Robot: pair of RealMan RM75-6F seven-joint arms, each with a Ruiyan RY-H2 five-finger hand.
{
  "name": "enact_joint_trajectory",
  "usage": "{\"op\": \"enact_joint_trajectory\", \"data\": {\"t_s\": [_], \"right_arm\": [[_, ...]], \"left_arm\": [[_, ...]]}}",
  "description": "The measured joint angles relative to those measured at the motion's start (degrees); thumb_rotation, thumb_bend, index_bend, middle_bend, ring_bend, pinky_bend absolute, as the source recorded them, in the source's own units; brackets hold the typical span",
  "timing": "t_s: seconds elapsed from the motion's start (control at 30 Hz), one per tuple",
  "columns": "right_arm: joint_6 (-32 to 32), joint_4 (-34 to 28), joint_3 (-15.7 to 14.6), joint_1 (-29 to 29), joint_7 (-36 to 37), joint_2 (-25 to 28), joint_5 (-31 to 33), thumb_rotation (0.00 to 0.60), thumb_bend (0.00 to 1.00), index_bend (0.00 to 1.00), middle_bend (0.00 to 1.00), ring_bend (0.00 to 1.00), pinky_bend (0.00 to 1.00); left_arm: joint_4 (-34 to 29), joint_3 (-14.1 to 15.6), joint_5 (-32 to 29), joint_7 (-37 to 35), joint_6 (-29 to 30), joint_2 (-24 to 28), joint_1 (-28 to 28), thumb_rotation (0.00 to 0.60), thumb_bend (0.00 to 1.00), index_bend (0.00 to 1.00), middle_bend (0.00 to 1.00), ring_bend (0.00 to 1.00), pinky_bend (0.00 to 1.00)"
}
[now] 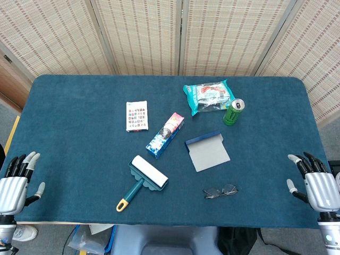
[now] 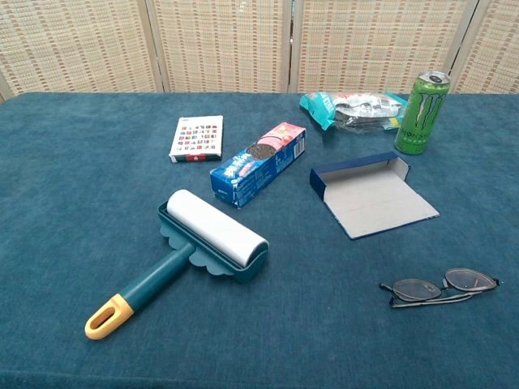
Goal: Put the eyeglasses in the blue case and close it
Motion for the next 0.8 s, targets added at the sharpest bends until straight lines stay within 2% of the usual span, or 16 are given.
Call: {"op": "enact_joint_trajectory", "data": {"t_s": [0.37,0.5,0.8], "right_arm": [[0.76,-1.01,-0.47,-0.05,-0.02,0.39,-2.03,0.6,0.36,0.17,0.22,0.1,0.16],[0.76,-1.51,-0.81,0.07,-0.34,0.51,-2.81,0.6,0.36,0.17,0.23,0.14,0.18],[-4.21,-3.16,-2.56,2.73,-2.47,0.27,-6.0,0.6,0.36,0.25,0.24,0.15,0.19]], "left_arm": [[0.03,0.1,0.21,0.64,-0.23,-0.31,-0.23,0.6,0.38,0.0,0.0,0.0,0.0],[-0.06,0.18,0.26,0.65,-0.06,-0.28,-0.11,0.6,0.38,0.0,0.0,0.0,0.0],[-0.4,0.46,0.71,0.31,0.45,-0.11,0.22,0.6,0.38,0.0,0.0,0.0,0.0]]}}
